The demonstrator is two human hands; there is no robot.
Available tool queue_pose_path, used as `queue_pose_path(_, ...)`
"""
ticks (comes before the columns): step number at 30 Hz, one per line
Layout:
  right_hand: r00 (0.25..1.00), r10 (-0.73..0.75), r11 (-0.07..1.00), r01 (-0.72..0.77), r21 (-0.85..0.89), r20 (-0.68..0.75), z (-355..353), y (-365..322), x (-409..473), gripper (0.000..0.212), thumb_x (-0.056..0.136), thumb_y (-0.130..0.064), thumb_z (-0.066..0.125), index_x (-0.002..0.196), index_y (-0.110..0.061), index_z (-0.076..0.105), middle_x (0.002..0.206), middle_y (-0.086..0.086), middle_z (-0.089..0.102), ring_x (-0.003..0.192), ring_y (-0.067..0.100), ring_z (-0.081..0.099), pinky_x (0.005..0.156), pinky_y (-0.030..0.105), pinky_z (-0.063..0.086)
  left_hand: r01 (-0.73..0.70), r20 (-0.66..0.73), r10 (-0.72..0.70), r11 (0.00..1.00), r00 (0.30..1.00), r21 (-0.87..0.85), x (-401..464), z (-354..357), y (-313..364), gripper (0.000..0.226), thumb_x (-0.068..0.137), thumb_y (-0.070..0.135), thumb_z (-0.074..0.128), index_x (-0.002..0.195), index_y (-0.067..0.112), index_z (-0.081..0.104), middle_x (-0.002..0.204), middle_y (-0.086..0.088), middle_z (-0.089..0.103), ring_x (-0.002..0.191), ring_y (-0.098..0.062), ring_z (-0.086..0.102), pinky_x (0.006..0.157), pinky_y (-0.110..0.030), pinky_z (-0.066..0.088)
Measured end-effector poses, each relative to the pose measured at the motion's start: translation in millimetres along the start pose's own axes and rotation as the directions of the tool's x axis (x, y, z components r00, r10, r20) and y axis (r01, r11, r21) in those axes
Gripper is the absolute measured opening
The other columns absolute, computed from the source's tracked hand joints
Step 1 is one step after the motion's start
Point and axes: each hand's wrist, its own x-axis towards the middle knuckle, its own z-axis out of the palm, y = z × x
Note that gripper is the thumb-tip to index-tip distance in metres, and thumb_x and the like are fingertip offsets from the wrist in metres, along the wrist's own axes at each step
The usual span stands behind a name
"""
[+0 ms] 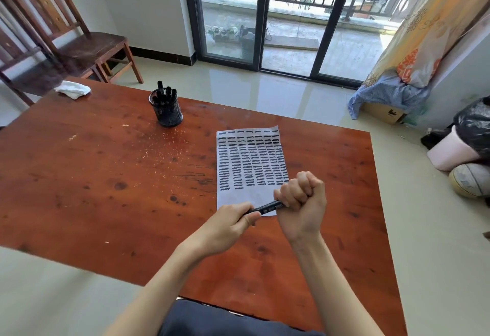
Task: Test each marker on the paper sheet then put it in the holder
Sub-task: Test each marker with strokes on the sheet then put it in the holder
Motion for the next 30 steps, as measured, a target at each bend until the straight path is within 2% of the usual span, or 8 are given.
queue_pose_path(3,0.995,0.029,0.919,-0.065,-0.388,-0.097,-26,25,9,0.038,0.097,-0.013,0.033,0.060,-0.014,0.041,0.055,-0.003,0.046,0.051,0.011,0.047,0.060,0.025,0.043,0.128,-0.120,-0.122,0.991,0.985,0.048,7,9,-33,0.019,0.095,0.025,0.047,0.077,0.020,0.053,0.066,0.007,0.046,0.062,-0.009,0.043,0.063,-0.029,0.032)
queue_pose_path(5,0.997,0.010,0.624,-0.071,-0.778,-0.082,-40,32,12,0.035,0.101,-0.019,0.032,0.072,-0.012,0.051,0.068,-0.001,0.055,0.063,0.007,0.056,0.070,0.024,0.045,0.209,-0.265,-0.183,0.975,0.947,0.072,7,7,-53,0.014,0.091,0.026,0.054,0.093,0.015,0.062,0.082,0.003,0.049,0.076,-0.013,0.048,0.072,-0.027,0.039)
queue_pose_path(7,0.997,0.067,0.351,-0.050,-0.935,-0.028,-48,37,12,0.029,0.100,-0.027,0.037,0.080,-0.016,0.055,0.061,-0.003,0.053,0.053,0.002,0.051,0.060,0.021,0.041,0.253,-0.357,-0.203,0.962,0.912,0.100,1,1,-64,0.017,0.087,0.030,0.060,0.100,0.020,0.065,0.090,0.003,0.048,0.073,-0.011,0.050,0.075,-0.029,0.046)
queue_pose_path(11,0.972,0.235,0.303,-0.051,-0.952,0.023,-36,59,9,0.017,0.094,-0.020,0.054,0.082,-0.009,0.059,0.058,-0.001,0.055,0.052,0.010,0.049,0.053,0.021,0.042,0.271,-0.470,-0.192,0.957,0.861,0.105,-10,-18,-77,0.026,0.083,0.024,0.065,0.109,0.023,0.065,0.094,0.005,0.053,0.074,-0.010,0.051,0.075,-0.028,0.049)
queue_pose_path(16,0.976,0.208,0.323,-0.006,-0.946,0.065,-1,100,21,0.015,0.090,-0.010,0.058,0.078,-0.018,0.061,0.063,0.004,0.064,0.056,0.012,0.058,0.062,0.034,0.051,0.303,-0.500,-0.226,0.950,0.836,0.077,-10,-57,-112,0.043,0.083,0.023,0.065,0.125,0.019,0.056,0.107,0.004,0.057,0.100,-0.014,0.055,0.086,-0.029,0.048)
queue_pose_path(20,0.990,0.122,0.283,0.038,-0.958,0.075,39,128,47,0.017,0.088,-0.008,0.060,0.078,-0.021,0.064,0.063,-0.001,0.062,0.056,0.007,0.057,0.061,0.030,0.051,0.316,-0.498,-0.234,0.945,0.835,0.086,-4,-101,-147,0.051,0.087,0.028,0.061,0.135,0.019,0.044,0.120,0.000,0.055,0.113,-0.017,0.052,0.092,-0.032,0.045)
queue_pose_path(25,0.985,-0.068,0.181,0.166,-0.969,0.156,105,151,104,0.004,0.086,-0.013,0.064,0.087,-0.016,0.061,0.073,0.004,0.067,0.068,0.019,0.063,0.065,0.029,0.049,0.392,-0.488,-0.275,0.907,0.828,0.154,-5,-159,-208,0.047,0.092,0.020,0.049,0.137,0.013,0.039,0.132,-0.006,0.050,0.126,-0.019,0.041,0.102,-0.029,0.036)
queue_pose_path(30,0.899,-0.263,-0.045,0.351,-0.935,0.350,181,172,170,0.008,0.086,-0.014,0.063,0.092,-0.009,0.063,0.080,-0.002,0.065,0.068,0.008,0.058,0.064,0.001,0.037,0.353,-0.449,-0.202,0.891,0.870,0.284,-6,-203,-266,0.043,0.092,0.012,0.047,0.135,0.006,0.043,0.139,-0.010,0.046,0.132,-0.021,0.036,0.110,-0.028,0.026)
